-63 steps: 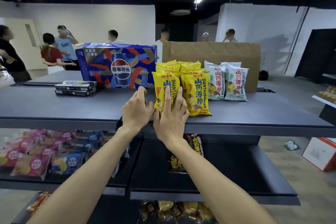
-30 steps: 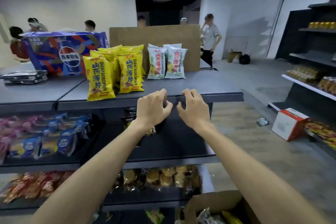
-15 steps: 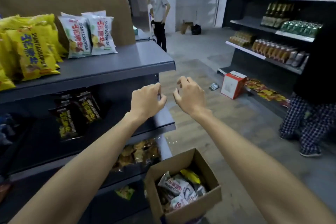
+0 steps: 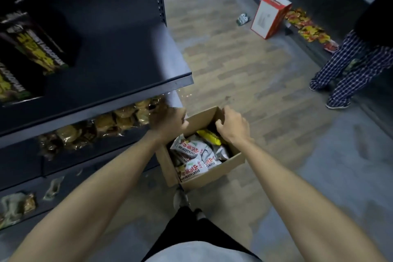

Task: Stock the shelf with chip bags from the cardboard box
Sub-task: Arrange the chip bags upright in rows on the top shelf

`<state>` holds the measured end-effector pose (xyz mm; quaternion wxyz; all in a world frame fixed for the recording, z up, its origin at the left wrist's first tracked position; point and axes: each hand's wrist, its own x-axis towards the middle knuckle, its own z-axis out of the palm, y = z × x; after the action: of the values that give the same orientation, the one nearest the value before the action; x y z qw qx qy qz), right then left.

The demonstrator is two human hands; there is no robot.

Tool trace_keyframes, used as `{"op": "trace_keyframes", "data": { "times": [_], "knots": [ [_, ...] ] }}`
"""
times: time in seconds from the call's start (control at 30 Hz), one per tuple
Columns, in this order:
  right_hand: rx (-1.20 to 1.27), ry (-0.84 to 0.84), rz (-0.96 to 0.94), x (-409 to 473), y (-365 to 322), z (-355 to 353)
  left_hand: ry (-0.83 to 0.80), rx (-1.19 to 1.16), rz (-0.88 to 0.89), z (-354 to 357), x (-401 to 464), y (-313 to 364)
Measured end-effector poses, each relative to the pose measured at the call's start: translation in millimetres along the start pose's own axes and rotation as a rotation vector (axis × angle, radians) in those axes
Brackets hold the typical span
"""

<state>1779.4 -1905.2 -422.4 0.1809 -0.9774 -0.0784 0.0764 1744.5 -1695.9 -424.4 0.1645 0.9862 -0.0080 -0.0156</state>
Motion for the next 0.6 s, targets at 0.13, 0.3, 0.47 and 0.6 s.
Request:
{"op": "trace_keyframes", "data": {
  "times": [0.13,0.3,0.47,0.6],
  "knots": [
    [0.013,-0.073,0.097,2.2,18.0,31.8,-0.108,-0.032,0.013,44.2,1.2,-24.7],
    [0.208,-0.22,0.381,2.6,32.6,79.8,-0.172,-0.014,0.066,94.1,-5.0,-42.1],
    [0.475,-0.469,0.693,2.6,23.6,146.5,-0.372,0.061,0.0,135.6,-13.3,-39.9],
    [0.577,-0.455,0.919,0.4,10.3,193.5,-0.462,0.022,-0.122,166.4,-11.5,-46.9]
  ]
}}
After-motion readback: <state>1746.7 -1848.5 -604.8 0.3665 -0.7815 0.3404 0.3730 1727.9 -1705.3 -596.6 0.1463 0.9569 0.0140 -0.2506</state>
